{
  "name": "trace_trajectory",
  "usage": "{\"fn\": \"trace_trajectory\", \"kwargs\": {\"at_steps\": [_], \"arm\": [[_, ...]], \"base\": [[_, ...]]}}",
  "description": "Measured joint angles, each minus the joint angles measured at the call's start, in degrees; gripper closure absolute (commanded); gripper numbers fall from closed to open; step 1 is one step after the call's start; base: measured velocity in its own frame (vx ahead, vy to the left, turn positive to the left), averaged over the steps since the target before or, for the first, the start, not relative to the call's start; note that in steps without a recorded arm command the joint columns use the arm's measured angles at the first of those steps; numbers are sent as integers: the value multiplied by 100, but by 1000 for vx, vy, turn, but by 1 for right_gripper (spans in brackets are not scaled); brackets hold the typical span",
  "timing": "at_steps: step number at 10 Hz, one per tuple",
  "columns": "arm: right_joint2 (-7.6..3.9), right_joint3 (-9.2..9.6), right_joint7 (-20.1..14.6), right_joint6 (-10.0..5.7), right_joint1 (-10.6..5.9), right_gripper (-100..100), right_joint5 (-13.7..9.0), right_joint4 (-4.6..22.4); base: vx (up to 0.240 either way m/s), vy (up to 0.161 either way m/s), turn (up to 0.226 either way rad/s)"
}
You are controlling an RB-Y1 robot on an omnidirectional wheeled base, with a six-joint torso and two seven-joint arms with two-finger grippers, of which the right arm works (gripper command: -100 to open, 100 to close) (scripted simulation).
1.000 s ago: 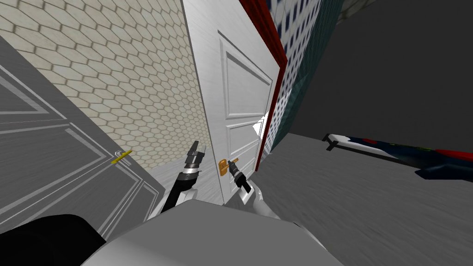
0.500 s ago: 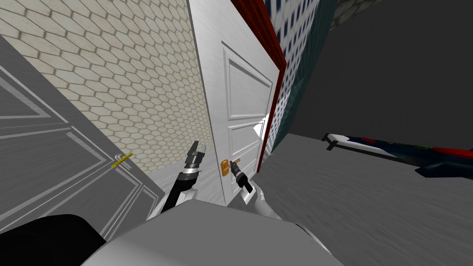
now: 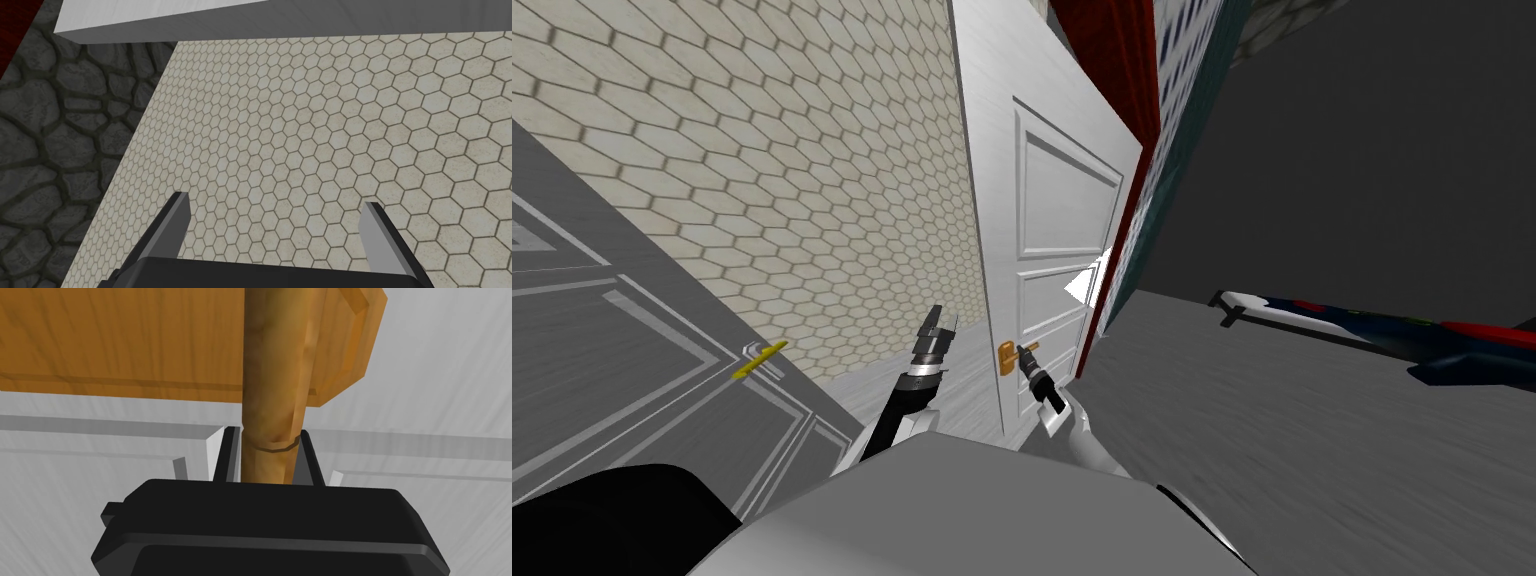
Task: Push the door open
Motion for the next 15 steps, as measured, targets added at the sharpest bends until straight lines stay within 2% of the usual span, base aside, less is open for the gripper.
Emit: {"fn": "trace_trajectory", "kwargs": {"at_steps": [4,5,6,7,8,11,13,14,15], "arm": [[-68,-322,86,-52,-37,100,-131,144],[-133,-394,115,10,41,100,-160,3],[-218,-444,133,145,133,100,-185,-214],[-191,-490,150,147,88,100,-196,-150],[-193,-537,156,68,50,100,-220,-50],[-243,-699,219,94,116,100,-278,-62],[-242,-851,242,71,-2,100,-339,123],[-289,-931,298,157,141,100,-352,-98],[-302,-1006,316,103,83,100,-386,17]], "base": [[96,206,-51],[82,177,-26],[61,97,-20],[51,90,-17],[52,113,-21],[81,128,-46],[97,181,-42],[110,193,-51],[79,224,-39]]}}
